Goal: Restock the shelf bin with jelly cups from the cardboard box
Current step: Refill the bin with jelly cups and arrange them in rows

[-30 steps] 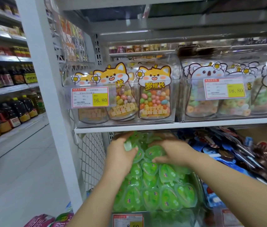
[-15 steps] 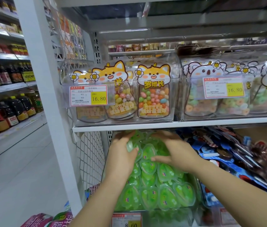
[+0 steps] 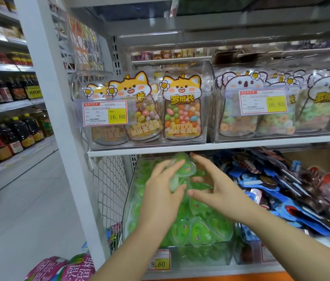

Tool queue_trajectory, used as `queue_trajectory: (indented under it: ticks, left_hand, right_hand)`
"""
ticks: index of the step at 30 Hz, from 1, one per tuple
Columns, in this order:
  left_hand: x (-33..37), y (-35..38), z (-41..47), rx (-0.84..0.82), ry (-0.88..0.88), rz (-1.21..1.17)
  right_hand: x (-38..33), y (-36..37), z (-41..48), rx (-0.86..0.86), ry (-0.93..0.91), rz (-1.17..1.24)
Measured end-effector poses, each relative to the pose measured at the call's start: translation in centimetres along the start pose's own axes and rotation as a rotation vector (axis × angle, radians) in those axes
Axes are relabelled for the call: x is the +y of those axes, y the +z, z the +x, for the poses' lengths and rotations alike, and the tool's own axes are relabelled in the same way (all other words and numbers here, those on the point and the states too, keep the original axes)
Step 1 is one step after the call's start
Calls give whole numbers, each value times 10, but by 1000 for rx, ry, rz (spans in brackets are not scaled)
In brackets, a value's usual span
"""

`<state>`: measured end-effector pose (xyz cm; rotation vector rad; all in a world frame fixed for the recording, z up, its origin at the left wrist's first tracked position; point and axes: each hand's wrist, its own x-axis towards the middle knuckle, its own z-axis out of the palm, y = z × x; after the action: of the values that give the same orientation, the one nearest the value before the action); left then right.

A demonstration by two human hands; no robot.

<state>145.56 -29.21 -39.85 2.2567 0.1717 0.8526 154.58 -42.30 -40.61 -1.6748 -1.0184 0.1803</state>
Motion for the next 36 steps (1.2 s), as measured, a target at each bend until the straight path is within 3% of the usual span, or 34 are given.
queue_trajectory:
  ticks: [7, 10, 15, 20, 25, 29, 36]
  left_hand:
    - [11, 3, 1, -233, -212, -393]
    - [12, 7, 0, -309, -316, -623]
    - [16, 15, 0, -316, -380, -793]
    - [13, 15, 0, -242, -316, -600]
    - [-7, 1, 8, 21, -267, -308]
    - [-20, -3, 9, 70, -295, -233]
    - [-24, -3, 7, 17, -277, -211]
  right_hand:
    - [-10, -24, -10, -134, 88, 263]
    - [-11, -30, -12, -125, 108, 283]
    - [-5, -32, -13, -37, 190, 401]
    - [-3, -28, -14, 58, 213, 309]
    - [1, -35, -1, 211, 226, -141]
    - [11, -34, 15, 136, 196, -416]
    - [1, -32, 38, -92, 245, -561]
